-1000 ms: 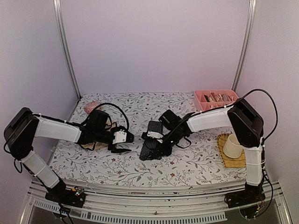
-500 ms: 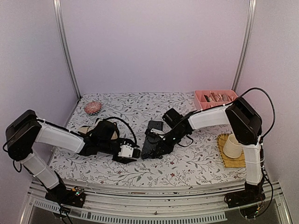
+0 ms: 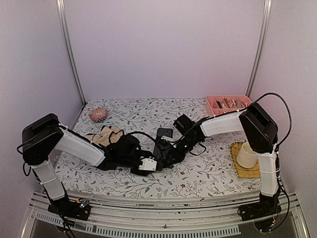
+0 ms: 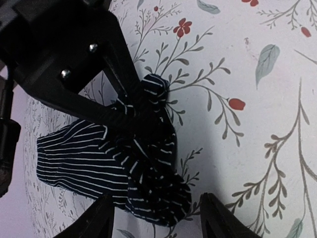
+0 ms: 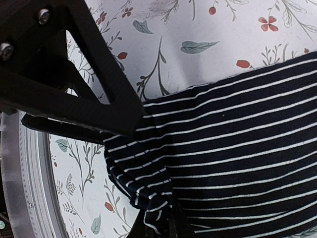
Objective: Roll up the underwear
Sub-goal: Roll the underwear at the center of the board.
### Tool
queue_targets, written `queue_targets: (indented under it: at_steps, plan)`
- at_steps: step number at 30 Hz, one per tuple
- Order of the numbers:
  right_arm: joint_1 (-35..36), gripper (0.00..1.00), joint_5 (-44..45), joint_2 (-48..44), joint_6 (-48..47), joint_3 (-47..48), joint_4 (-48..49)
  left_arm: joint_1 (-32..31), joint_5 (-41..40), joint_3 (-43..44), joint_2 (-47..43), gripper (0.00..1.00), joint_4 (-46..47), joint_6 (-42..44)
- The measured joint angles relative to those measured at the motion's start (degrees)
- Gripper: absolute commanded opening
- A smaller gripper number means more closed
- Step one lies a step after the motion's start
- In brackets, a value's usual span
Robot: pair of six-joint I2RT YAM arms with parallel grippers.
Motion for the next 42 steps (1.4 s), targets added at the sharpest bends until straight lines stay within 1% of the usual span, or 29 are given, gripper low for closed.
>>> queue_targets:
  at_steps: [3, 6, 9, 13, 15, 18, 19, 20, 21, 22, 23, 24, 25, 31, 36, 38, 42]
  plan:
    - [-0.1, 0.07, 0.0, 0.0, 0.0, 0.0, -0.1, -0.3, -1.5, 1.0, 1.6, 0.57, 1.2, -1.5]
    - [-0.2, 0.07, 0.0, 0.0, 0.0, 0.0, -0.2, -1.0, -2.9, 2.1, 3.5, 0.47, 2.7, -2.8]
    - [-0.2, 0.07, 0.0, 0.0, 0.1, 0.0, -0.3, -1.8, -4.1, 3.0, 5.3, 0.34, 4.3, -3.8]
    - [-0.4, 0.07, 0.0, -0.2, 0.4, -0.4, -0.1, -2.5, -4.3, 3.4, 6.4, 0.22, 4.9, -5.3]
    - [-0.6, 0.07, 0.0, -0.7, 0.7, -1.4, 0.3, -2.7, -3.8, 3.7, 7.0, 0.17, 5.1, -6.0]
    - [-0.9, 0.07, 0.4, -2.3, 1.3, -3.7, 1.0, -3.0, -2.9, 4.1, 7.8, 0.14, 5.5, -6.8]
    - [-1.0, 0.07, 0.5, -2.9, 1.6, -4.5, 1.2, -3.2, -2.5, 4.3, 8.1, 0.09, 5.8, -6.9]
    - [-1.0, 0.08, 0.5, -3.3, 1.8, -5.2, 1.4, -3.4, -2.1, 4.3, 8.3, 0.07, 6.1, -7.1]
    - [-1.0, 0.1, 0.7, -3.9, 2.0, -6.0, 1.7, -3.5, -1.7, 4.3, 8.5, 0.05, 6.3, -7.5]
    - [-1.0, 0.14, 1.0, -4.5, 2.4, -6.9, 2.0, -3.6, -1.2, 4.3, 8.6, 0.0, 6.4, -7.7]
    - [-1.0, 0.17, 1.1, -5.1, 2.8, -7.8, 2.3, -3.7, -0.6, 4.3, 8.7, 0.0, 6.6, -7.9]
    - [-1.0, 0.25, 1.2, -5.9, 3.1, -8.7, 2.5, -3.8, -0.1, 4.3, 8.8, 0.0, 6.8, -8.2]
    - [-1.0, 0.29, 1.3, -6.5, 3.4, -9.5, 2.7, -3.8, 0.4, 4.4, 8.9, 0.0, 6.9, -8.5]
    - [-1.1, 0.55, 4.3, -12.8, 4.0, -15.1, 4.1, -3.8, 3.8, 5.7, 9.2, 0.0, 4.9, -10.6]
    - [-1.2, 0.69, 9.3, -21.4, 3.0, -21.7, 8.0, -2.6, 8.5, 9.4, 9.7, 0.0, -1.8, -13.1]
    - [-1.0, 0.71, 11.5, -26.2, 2.0, -25.9, 11.0, -1.7, 11.0, 11.5, 10.1, 0.0, -5.4, -14.4]
    - [1.9, 0.71, 18.2, -35.4, -2.7, -35.5, 18.7, 1.5, 17.5, 17.6, 12.9, 0.0, -13.3, -17.0]
